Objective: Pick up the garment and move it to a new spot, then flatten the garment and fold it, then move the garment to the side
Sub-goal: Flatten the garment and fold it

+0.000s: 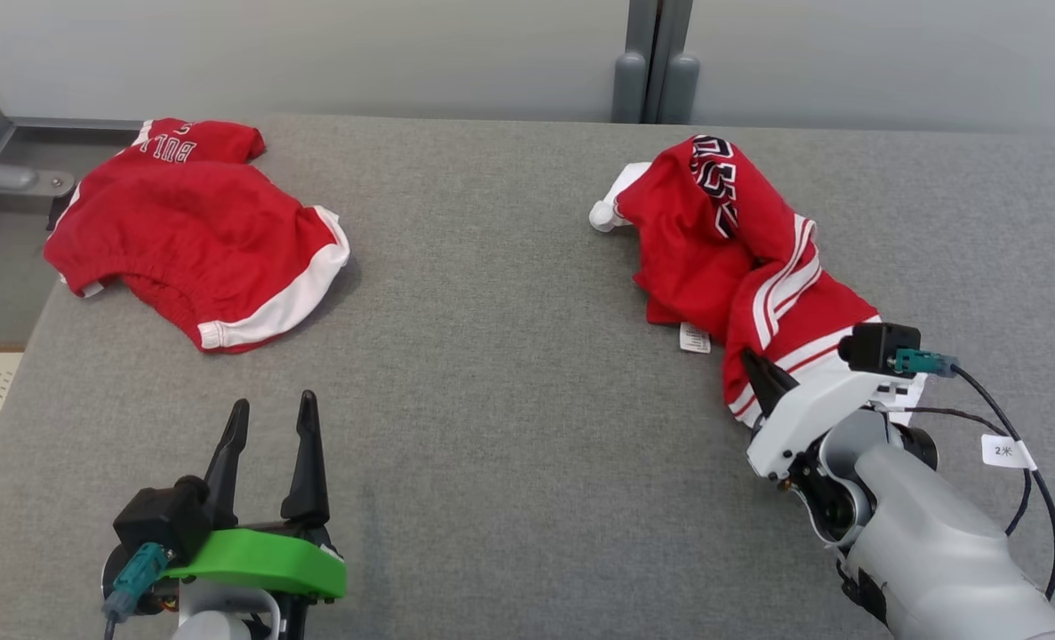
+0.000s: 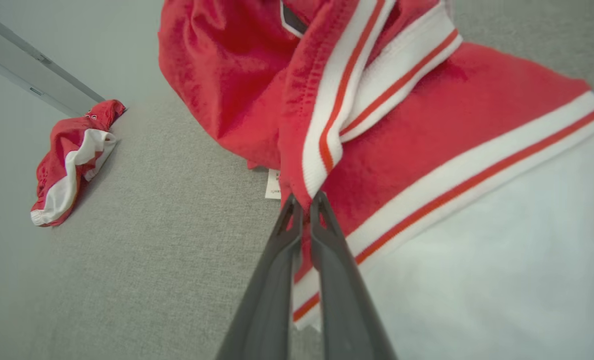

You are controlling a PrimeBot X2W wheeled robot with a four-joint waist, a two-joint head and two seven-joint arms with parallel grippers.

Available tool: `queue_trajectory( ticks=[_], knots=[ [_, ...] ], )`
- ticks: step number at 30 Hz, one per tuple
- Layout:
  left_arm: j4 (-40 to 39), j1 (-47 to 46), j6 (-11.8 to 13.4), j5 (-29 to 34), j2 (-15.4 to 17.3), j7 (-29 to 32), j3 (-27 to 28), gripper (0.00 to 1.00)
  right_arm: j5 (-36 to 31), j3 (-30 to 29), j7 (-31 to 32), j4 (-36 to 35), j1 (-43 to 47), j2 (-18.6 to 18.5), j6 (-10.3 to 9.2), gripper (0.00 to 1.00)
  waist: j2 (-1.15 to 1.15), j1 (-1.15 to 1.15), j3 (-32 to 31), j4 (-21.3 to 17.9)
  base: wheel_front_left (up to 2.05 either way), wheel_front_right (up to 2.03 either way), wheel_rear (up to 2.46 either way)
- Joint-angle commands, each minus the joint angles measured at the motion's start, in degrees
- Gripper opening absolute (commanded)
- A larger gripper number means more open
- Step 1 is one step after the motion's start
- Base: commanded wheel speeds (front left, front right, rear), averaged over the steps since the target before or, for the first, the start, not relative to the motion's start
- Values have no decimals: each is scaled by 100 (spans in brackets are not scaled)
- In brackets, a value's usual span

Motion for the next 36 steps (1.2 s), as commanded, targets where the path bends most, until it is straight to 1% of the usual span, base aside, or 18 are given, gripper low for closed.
queue_trajectory(
  ticks=[1, 5, 7, 10, 12, 17, 21, 24, 26, 28, 30, 31, 32, 33, 36],
  knots=[
    [10, 14, 34, 31, 16, -3, 15, 100, 25, 53, -67, -149, -89, -64, 0, 0, 0, 0, -36, -75, 0, 0, 0],
    [18, 42, 29, 28, 16, -4, 29, 100, 142, 66, -172, -661, -197, -322, 0, 0, 0, 0, -72, -233, 0, 0, 0],
    [13, 53, 29, 21, 16, -3, 26, 100, 187, 18, -163, -929, -265, -559, 0, 0, 0, 0, -74, -311, 0, 0, 0],
    [5, 42, 29, 5, 16, -3, -1, 100, 323, -111, 29, -1249, -320, -896, 0, 0, 0, 0, -48, -385, 0, 0, 0],
    [-10, 18, 28, 3, 16, -3, -16, 100, 353, -231, 222, -1413, -343, -1243, 0, 0, 0, 0, 4, -415, 0, 0, 0],
    [-23, -70, 18, 10, 17, -3, -40, 100, 590, -595, 772, -1606, -277, -1840, 0, 0, 0, 0, 204, -419, 0, 0, 0],
    [-23, -202, 3, 70, 16, -3, -64, 100, 774, -893, 1292, -1444, -291, -2227, 0, 0, 0, 0, 470, -382, 0, 0, 0],
    [-31, -340, -12, 124, 17, -3, -78, 100, 695, -982, 1621, -1124, -462, -2457, 0, 0, 0, 0, 712, -315, 0, 0, 0],
    [-35, -422, -23, 153, 16, -3, -87, 100, 537, -1013, 1660, -881, -603, -2577, 0, 0, 0, 0, 846, -283, 0, 0, 0],
    [-35, -489, -35, 187, 16, -3, -94, 100, 394, -1011, 1654, -651, -756, -2609, 0, 0, 0, 0, 948, -268, 0, 0, 0],
    [-19, -534, -41, 197, 16, -3, -92, 100, 249, -998, 1646, -381, -901, -2618, 0, 23, 0, 0, 996, -267, 0, 0, 0],
    [-7, -549, -45, 207, 16, -3, -93, 100, 177, -983, 1643, -253, -961, -2629, -2, 39, 0, 0, 1003, -269, 0, 0, 0],
    [4, -567, -49, 211, 16, -3, -95, 100, 75, -1001, 1548, -57, -1076, -2660, -2, 61, 0, 0, 1002, -274, 0, 0, 0],
    [14, -577, -52, 213, 16, -4, -104, 100, -28, -1028, 1437, 111, -1167, -2682, -3, 100, 0, 0, 989, -280, 0, 0, 0],
    [63, -583, -49, 208, 17, -3, -136, 100, -345, -1005, 1036, 558, -1362, -2569, -2, 100, 0, 0, 863, -306, 0, 0, 0]
  ],
)
